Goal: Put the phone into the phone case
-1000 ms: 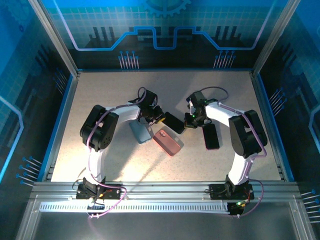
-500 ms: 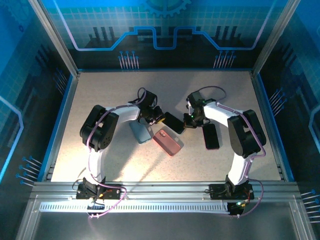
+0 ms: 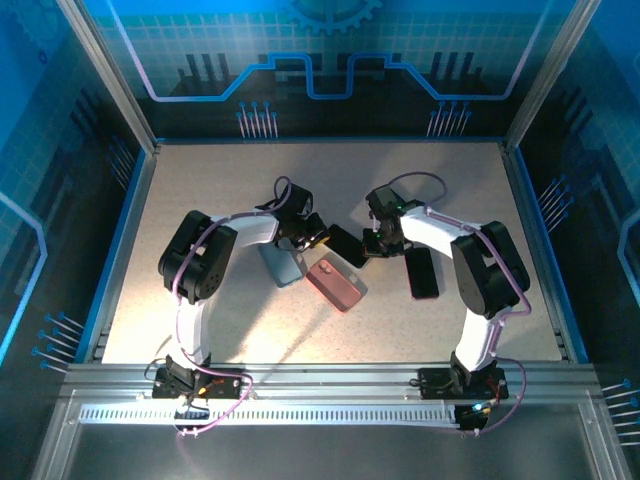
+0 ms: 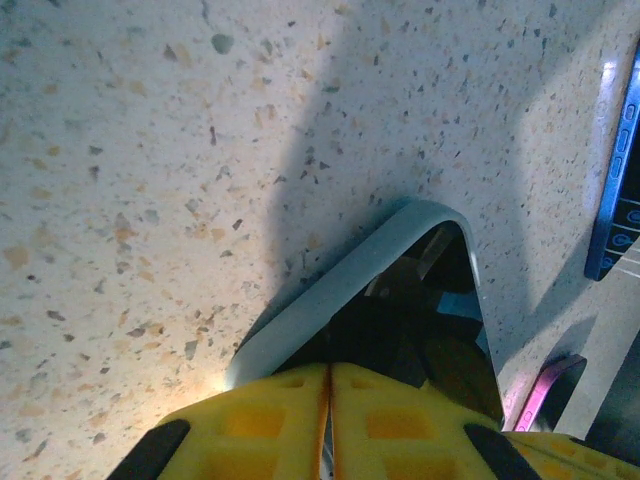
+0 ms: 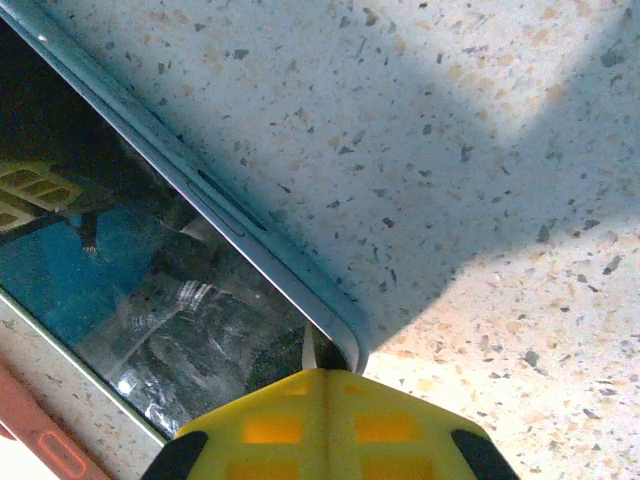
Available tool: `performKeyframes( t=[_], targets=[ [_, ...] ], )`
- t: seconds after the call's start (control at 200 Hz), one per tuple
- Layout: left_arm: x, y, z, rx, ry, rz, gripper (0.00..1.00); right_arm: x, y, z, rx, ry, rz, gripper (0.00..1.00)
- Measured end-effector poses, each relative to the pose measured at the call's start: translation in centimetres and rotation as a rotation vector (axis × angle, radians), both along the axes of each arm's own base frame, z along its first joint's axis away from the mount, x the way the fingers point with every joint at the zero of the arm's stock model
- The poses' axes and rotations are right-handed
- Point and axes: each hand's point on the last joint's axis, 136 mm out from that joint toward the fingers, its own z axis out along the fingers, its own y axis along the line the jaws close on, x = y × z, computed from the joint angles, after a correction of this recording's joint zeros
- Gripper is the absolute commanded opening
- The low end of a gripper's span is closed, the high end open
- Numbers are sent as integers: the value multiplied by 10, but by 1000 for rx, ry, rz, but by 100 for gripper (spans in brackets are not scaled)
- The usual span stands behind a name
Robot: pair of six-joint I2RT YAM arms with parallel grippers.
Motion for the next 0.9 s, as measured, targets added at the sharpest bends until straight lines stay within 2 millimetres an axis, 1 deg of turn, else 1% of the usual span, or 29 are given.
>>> performKeyframes(
  t=[0.035, 0.065, 0.09, 0.41, 0.63, 0.705, 0.901],
  targets=[
    [0, 0, 0, -1, -2, 0, 12, -1, 1, -7, -6, 5, 1, 0],
    [0, 0, 0, -2, -3, 0, 12, 2, 4, -4, 4, -5, -1, 0],
    [1, 0, 0, -3, -5, 0, 12, 1, 4, -6, 2, -5, -1, 0],
    [1, 0, 0, -5, -7, 0, 12, 2, 4, -6, 6, -9, -14, 0],
    [4, -1, 4, 14, 14, -1, 12, 2, 5, -4, 13, -19, -16, 0],
    [8, -3, 6, 20, 18, 1, 12, 2, 5, -4, 15, -23, -16, 0],
    [29, -10, 19, 26, -21, -6, 12, 2, 5, -4, 21, -32, -16, 0]
  ],
)
